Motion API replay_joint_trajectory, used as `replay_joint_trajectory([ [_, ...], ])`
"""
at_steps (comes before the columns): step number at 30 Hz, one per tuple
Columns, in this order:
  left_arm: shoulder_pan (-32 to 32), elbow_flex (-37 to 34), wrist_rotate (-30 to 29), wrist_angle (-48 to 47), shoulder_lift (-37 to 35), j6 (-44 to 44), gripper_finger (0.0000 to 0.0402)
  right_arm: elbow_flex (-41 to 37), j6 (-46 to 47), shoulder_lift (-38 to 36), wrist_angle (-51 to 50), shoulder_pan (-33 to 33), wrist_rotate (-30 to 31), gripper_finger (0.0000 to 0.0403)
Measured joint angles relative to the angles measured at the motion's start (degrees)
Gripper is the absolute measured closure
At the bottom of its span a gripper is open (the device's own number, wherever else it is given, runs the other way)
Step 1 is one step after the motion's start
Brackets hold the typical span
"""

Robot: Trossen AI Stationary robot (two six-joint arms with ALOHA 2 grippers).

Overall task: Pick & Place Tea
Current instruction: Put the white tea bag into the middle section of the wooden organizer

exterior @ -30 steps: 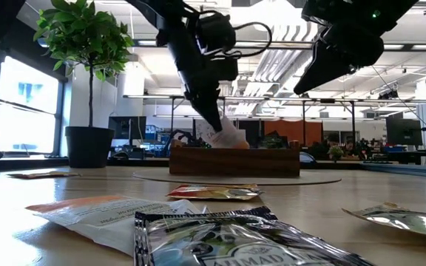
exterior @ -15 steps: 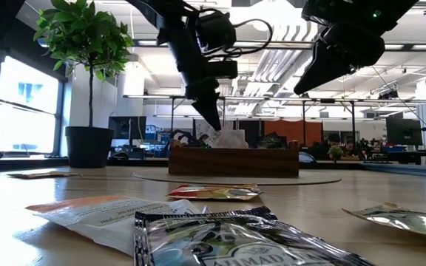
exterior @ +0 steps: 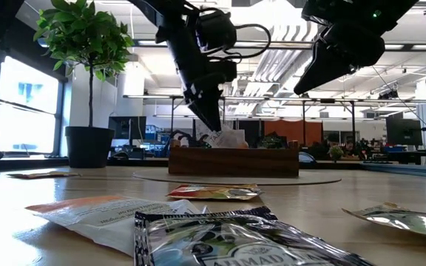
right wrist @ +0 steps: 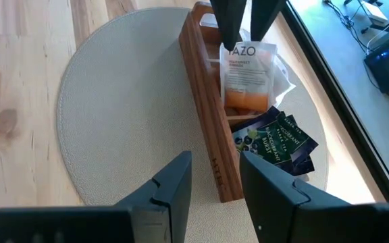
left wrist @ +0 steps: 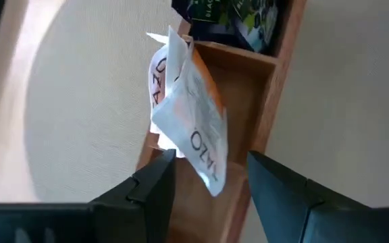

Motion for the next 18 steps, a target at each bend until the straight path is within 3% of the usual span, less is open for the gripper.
replay_joint_trajectory([
  [8, -0.02, 0.0, 4.49, -0.04, -0.5, -5.93, 0.0225, 0.0, 0.0, 0.0, -0.01, 0.0, -0.02, 0.0279],
  [18, 0.03, -0.04, 3.18, 0.06, 0.46, -6.6, 0.0232, 0.0, -0.05, 0.0, -0.01, 0.0, -0.02, 0.0279],
])
